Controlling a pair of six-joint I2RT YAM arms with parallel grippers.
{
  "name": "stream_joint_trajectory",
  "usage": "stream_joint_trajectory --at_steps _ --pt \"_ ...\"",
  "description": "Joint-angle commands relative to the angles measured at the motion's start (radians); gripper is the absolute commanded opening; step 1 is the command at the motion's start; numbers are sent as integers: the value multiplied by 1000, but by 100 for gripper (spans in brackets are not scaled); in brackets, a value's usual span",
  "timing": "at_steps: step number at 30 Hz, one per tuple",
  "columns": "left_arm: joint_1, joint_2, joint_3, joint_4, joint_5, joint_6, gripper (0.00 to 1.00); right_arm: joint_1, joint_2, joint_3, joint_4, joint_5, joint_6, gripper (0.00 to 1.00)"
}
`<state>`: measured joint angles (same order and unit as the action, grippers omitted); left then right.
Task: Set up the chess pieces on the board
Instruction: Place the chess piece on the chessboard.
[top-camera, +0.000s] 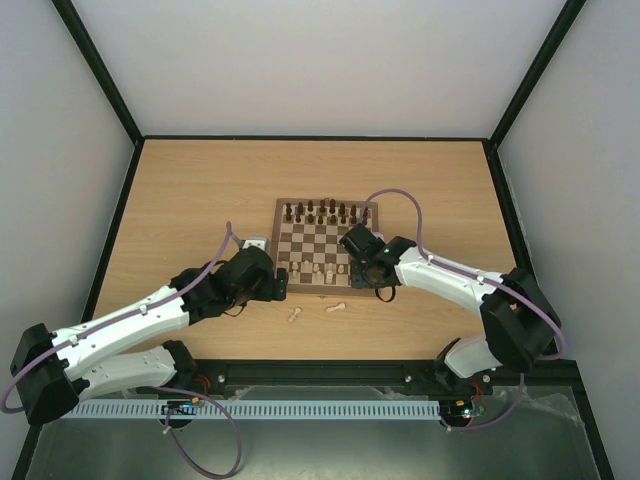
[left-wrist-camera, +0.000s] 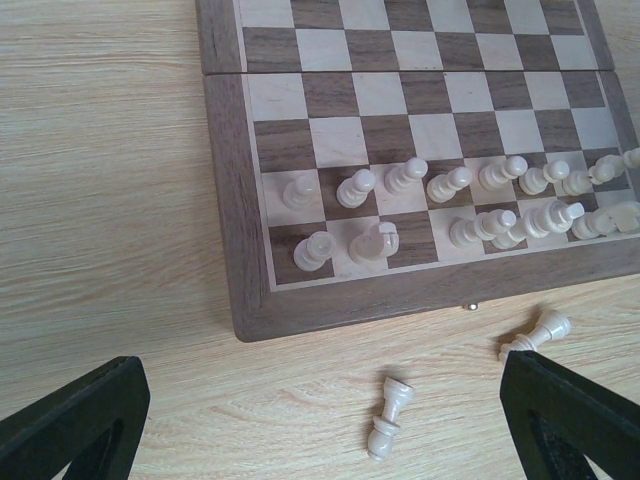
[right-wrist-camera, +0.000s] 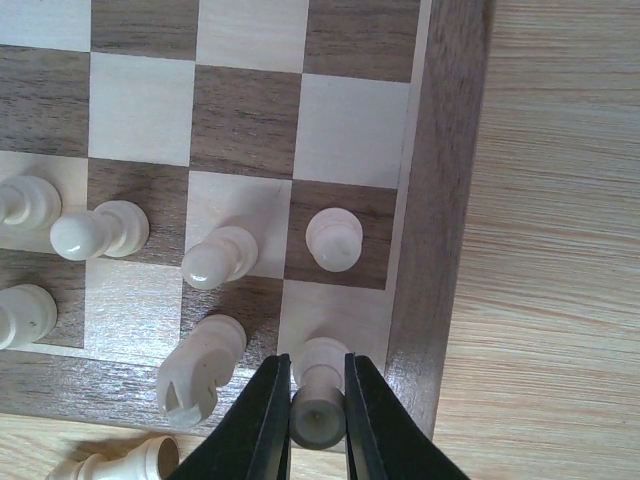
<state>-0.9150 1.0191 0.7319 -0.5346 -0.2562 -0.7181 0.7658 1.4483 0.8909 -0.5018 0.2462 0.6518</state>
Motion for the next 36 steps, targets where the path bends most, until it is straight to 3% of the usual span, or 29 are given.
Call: stream_joint_trajectory --at_steps 1,21,36 --pt "6 -10 9 -18 -14 -4 99 -3 18 16 -24 3 -13 13" --pt "6 -14 23 -37 -30 -17 99 -9 5 14 -25 11 -13 26" --pt "9 125 44 -49 -3 -94 99 -9 -125 87 -114 -55 -111 35"
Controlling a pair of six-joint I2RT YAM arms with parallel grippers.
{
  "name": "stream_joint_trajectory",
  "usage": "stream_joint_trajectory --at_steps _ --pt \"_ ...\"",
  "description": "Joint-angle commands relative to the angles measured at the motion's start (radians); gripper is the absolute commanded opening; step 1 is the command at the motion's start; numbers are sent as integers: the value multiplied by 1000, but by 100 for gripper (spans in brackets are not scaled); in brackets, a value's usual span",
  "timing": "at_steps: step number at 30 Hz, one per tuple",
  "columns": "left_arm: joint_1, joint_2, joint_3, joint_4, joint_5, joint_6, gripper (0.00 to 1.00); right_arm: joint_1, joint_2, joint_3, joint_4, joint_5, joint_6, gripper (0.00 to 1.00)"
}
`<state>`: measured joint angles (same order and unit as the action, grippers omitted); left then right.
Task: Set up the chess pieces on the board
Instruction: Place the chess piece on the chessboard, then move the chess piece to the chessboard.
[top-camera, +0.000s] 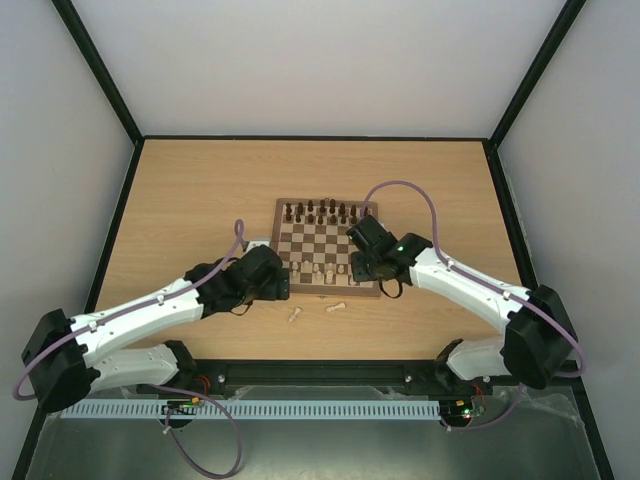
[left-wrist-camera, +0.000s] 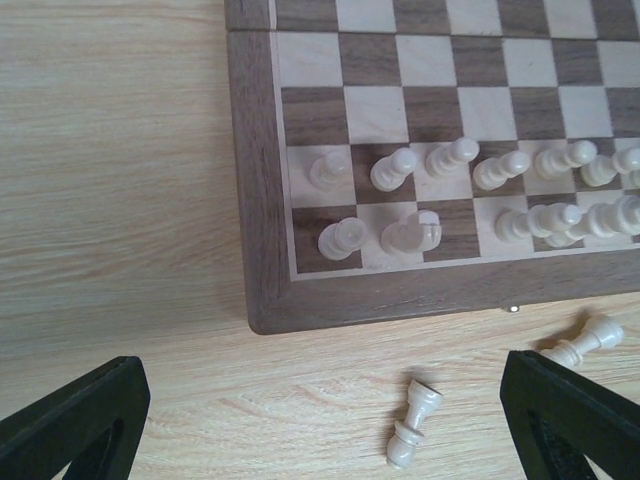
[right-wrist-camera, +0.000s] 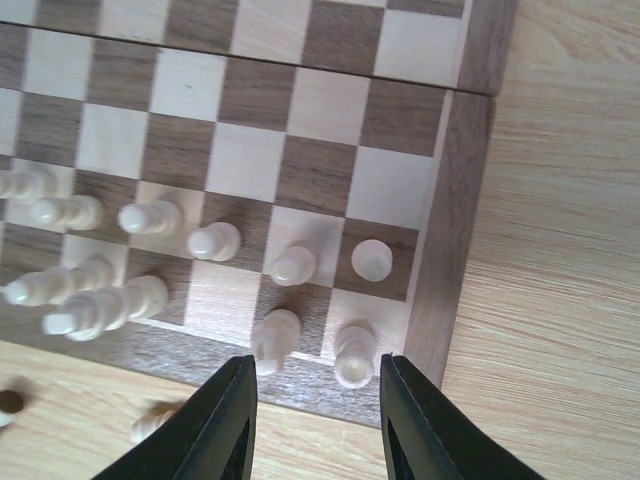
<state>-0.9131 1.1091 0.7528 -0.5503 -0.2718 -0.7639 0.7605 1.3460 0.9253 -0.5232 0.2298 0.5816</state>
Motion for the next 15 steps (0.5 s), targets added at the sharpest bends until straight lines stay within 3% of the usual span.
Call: stream_joint_trajectory --at_steps 1,15 --pt "7 47 27 -39 25 -59 99 -3 -19 61 -106 -54 -46 35" --pt "-182 45 -174 168 17 -216 99 -3 -169 -65 -12 -141 -46 35"
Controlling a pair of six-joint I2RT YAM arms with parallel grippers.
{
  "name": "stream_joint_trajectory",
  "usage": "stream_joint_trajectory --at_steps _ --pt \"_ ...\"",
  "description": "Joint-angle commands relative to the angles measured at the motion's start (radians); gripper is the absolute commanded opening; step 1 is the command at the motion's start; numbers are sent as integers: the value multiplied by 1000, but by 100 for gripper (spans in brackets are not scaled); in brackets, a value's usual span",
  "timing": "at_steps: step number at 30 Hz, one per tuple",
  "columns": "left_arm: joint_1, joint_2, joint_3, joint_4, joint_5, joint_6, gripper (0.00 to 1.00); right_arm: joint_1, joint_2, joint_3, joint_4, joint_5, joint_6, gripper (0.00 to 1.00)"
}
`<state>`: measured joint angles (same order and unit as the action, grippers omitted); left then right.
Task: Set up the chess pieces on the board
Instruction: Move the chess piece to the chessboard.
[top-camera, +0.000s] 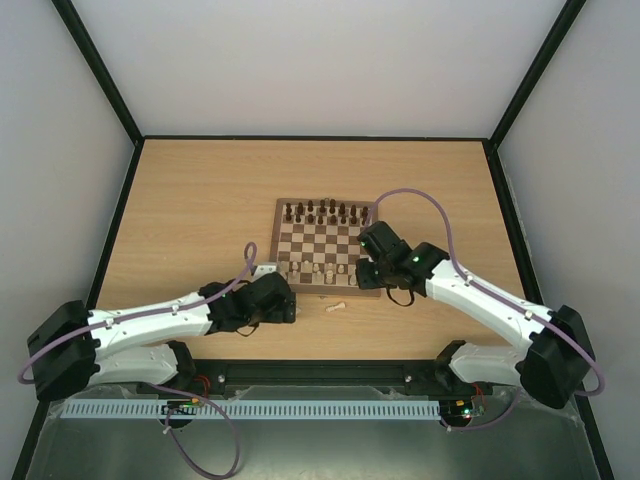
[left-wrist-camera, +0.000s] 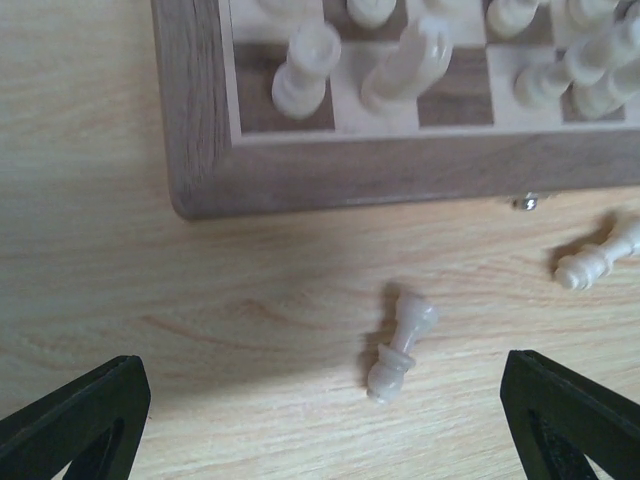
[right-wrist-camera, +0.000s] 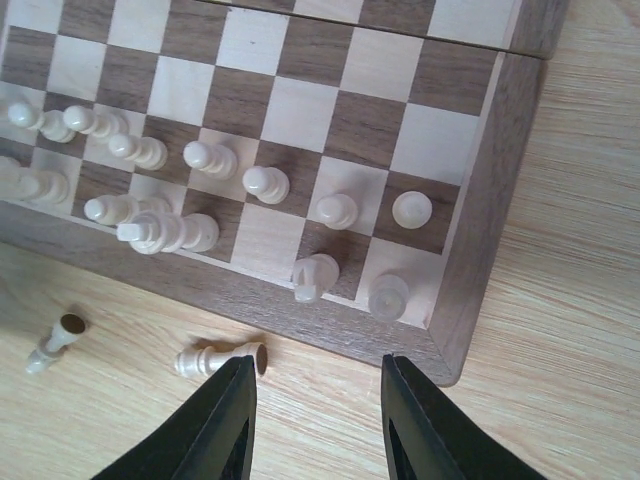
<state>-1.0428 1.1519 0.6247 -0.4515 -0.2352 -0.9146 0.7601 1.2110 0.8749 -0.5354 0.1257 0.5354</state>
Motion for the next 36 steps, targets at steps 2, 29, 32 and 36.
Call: stream_joint_trajectory --at_steps 2,29,32,36 --pt "-82 9 -74 80 -45 -81 99 -3 -47 -19 -1 -28 6 35" --pt "-165 -347 -68 -111 -222 -170 99 282 37 -104 89 67 288 42" --pt "-166 -378 -61 -116 -218 -164 99 331 94 -89 92 121 344 43" --pt "-166 -427 -38 -136 -216 -132 99 375 165 -62 81 207 414 47"
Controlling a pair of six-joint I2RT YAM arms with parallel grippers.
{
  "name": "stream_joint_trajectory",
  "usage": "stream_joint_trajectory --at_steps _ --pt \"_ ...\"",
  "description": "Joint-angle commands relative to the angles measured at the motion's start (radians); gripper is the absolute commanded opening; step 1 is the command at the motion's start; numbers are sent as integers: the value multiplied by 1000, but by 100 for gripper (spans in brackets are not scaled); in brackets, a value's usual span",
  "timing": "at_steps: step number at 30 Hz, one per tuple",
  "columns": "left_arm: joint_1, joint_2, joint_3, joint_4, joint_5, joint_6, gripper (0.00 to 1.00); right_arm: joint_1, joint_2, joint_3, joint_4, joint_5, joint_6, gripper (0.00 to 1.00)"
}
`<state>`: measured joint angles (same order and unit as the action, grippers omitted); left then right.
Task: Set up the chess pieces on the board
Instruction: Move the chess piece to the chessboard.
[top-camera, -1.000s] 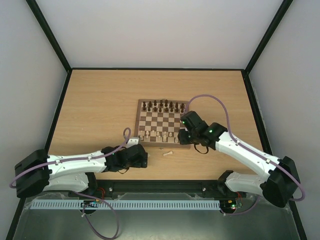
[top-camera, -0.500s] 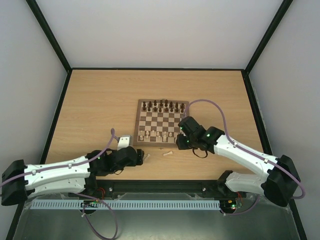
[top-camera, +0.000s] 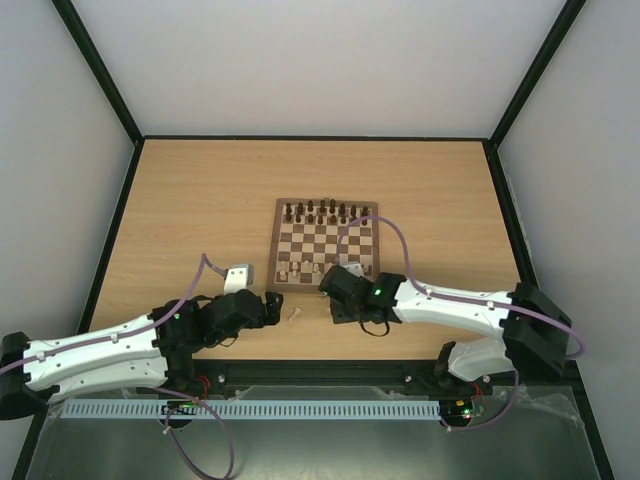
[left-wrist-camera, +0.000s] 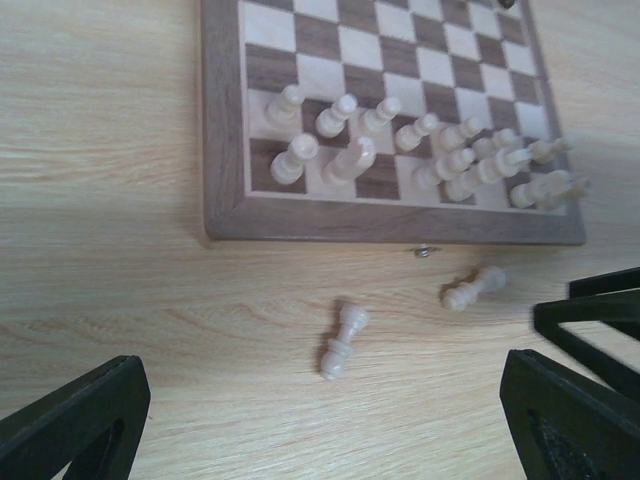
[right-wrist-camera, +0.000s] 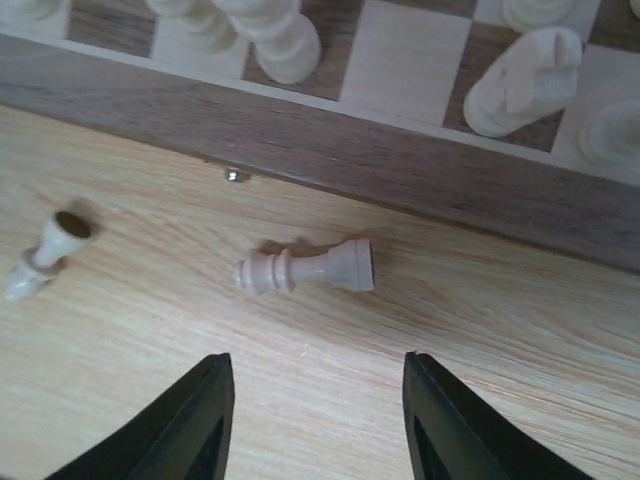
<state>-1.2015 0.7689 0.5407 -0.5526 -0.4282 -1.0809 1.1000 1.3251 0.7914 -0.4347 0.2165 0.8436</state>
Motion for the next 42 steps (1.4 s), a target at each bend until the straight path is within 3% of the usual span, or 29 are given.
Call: stream_joint_trajectory --at_steps 1,11,17,23,31,42 --pt "-7 -53 54 -41 -24 47 99 43 68 25 -17 129 117 49" --pt "-7 -83 74 -61 -11 107 99 82 152 53 18 213 204 50" --pt "-7 -86 76 -52 -15 128 99 90 49 55 14 258 219 50" --pt "-6 -84 72 -48 -17 132 99 89 35 204 -76 277 117 47" --pt "-7 -87 73 -52 -25 124 99 45 211 468 -186 187 -47 37" --pt "-1 -93 96 -95 -32 91 99 -95 358 628 -299 71 -196 30"
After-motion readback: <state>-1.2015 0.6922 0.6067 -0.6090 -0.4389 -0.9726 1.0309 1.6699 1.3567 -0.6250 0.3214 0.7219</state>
